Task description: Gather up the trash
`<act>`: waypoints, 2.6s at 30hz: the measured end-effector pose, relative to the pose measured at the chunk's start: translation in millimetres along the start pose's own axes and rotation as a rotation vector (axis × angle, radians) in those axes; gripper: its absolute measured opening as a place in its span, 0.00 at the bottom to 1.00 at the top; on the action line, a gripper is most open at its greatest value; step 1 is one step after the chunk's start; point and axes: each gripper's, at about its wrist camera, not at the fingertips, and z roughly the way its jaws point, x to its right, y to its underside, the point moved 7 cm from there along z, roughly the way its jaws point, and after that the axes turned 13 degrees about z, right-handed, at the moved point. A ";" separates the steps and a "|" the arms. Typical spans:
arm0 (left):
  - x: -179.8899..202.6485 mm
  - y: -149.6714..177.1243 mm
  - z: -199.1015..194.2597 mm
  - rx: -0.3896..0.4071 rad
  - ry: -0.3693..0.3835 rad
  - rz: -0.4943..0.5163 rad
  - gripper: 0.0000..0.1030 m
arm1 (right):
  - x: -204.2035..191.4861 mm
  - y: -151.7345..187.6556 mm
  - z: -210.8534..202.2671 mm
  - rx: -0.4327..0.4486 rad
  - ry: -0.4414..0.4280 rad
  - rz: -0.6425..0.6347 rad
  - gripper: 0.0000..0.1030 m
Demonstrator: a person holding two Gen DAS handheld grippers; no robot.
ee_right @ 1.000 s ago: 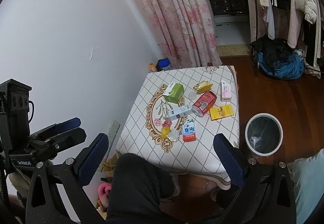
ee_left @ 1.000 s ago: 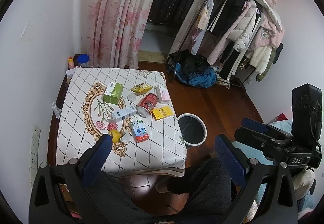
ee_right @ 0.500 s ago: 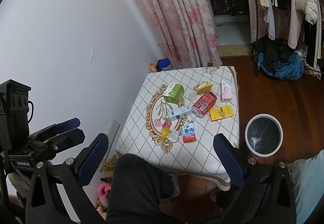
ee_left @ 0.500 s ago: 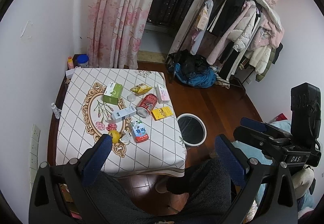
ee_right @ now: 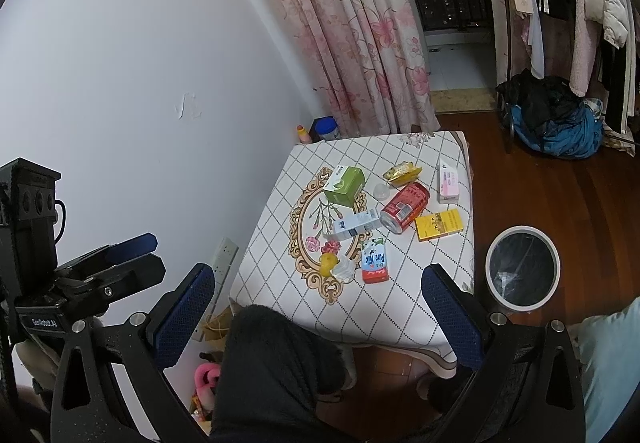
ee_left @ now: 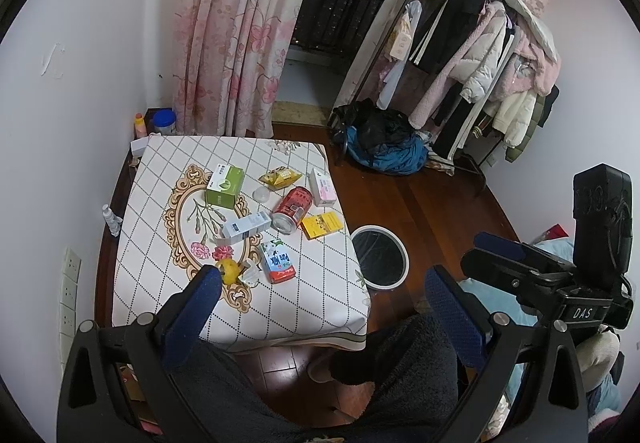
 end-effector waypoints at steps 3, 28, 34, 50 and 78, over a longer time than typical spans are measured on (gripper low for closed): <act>-0.3 0.0 0.1 0.000 0.000 0.002 1.00 | -0.1 -0.2 -0.2 -0.002 0.000 -0.001 1.00; 1.1 -1.2 -0.4 0.001 0.001 0.001 1.00 | 5.2 -4.7 -4.3 0.001 0.003 0.002 1.00; -5.2 -2.4 5.4 0.000 -0.038 -0.009 1.00 | 11.4 -11.1 0.5 0.025 0.022 0.035 1.00; -179.8 102.2 210.6 -0.408 -0.530 -0.172 1.00 | 126.0 41.3 284.2 -0.299 0.288 0.220 0.77; -127.6 106.0 334.1 -0.496 -0.083 -0.214 0.52 | 175.3 64.0 374.1 -0.396 0.412 0.237 0.54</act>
